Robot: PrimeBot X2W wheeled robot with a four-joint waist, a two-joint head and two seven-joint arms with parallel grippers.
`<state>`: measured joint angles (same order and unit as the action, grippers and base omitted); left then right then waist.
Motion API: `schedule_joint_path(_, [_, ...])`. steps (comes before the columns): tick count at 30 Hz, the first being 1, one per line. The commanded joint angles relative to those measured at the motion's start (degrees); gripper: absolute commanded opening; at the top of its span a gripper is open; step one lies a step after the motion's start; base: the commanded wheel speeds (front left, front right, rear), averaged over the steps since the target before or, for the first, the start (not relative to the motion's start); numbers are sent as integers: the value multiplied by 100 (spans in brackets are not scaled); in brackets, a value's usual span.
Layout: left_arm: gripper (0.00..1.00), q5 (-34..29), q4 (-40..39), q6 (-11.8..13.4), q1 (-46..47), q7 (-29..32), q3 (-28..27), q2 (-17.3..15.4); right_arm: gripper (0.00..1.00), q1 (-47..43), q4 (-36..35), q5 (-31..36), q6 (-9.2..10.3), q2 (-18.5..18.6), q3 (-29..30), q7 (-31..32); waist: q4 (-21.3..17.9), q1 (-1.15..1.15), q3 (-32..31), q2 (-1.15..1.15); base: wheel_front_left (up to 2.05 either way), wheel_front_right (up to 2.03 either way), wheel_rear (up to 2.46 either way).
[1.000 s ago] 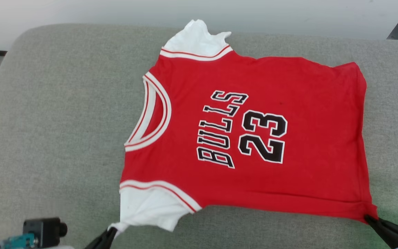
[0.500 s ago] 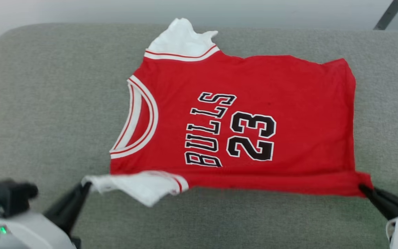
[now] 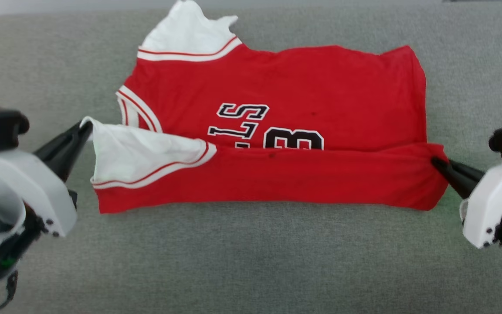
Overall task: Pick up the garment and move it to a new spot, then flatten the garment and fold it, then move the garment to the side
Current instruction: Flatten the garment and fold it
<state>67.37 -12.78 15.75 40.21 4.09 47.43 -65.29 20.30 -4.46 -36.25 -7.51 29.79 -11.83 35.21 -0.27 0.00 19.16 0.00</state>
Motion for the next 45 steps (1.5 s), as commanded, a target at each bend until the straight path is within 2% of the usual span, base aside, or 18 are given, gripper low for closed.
schedule_joint_path(1, [0,-68,362,-198,196,106,56,170,0,278,251,84,4,-11,-145,-55,-144,0,221,0,0,0,0])
schedule_joint_path(10, [0,86,2052,-937,640,603,347,1019,0,1140,1303,-79,4,-99,-786,-277,-180,0,449,0,0,0,0])
schedule_joint_path(14, [0,229,2559,-1120,712,796,423,1278,0,1396,1600,-194,4,-89,-1039,-344,-168,0,449,0,0,0,0])
schedule_joint_path(17, [0,310,2735,-1150,755,897,430,1369,0,1508,1728,-257,4,-93,-1159,-358,-163,0,423,0,0,0,0])
schedule_joint_path(18, [0,340,2795,-1165,775,946,429,1401,9,1561,1779,-296,4,-91,-1207,-358,-161,0,400,0,0,0,0])
schedule_joint_path(19, [6,361,2842,-1157,795,983,426,1423,23,1604,1818,-330,4,-67,-1258,-356,-153,0,369,0,0,0,0])
schedule_joint_path(20, [27,398,2896,-1119,807,995,407,1449,35,1653,1848,-363,4,-42,-1320,-372,-146,0,333,0,0,0,0])
schedule_joint_path(21, [41,443,2928,-1081,813,1019,388,1472,45,1692,1874,-404,4,-25,-1369,-402,-141,0,292,0,0,0,0])
schedule_joint_path(22, [58,459,2944,-1064,818,1037,383,1483,64,1712,1900,-425,4,-4,-1410,-414,-135,0,240,0,0,0,0])
schedule_joint_path(23, [87,475,2944,-1053,822,1046,379,1482,100,1734,1934,-428,4,27,-1456,-449,-129,0,186,0,0,0,0])
schedule_joint_path(24, [100,499,2932,-1033,819,1053,359,1482,100,1750,1964,-464,4,48,-1491,-464,-124,0,129,0,0,0,0])
schedule_joint_path(31, [100,574,2640,-949,577,865,280,1357,100,1659,1959,-571,4,164,-1627,-854,-88,0,-360,0,0,0,0])
schedule_joint_path(36, [100,648,2185,-748,347,675,187,1170,100,1441,1680,-453,4,306,-1566,-1406,-61,0,-675,0,0,0,0])
schedule_joint_path(41, [100,699,1650,-436,113,664,150,938,100,1102,1269,-230,4,233,-1109,-2139,-104,0,-878,0,0,0,0])
schedule_joint_path(45, [100,799,1253,-201,-4,836,148,751,100,662,856,30,4,28,-546,-2478,-204,0,-953,0,0,0,0])
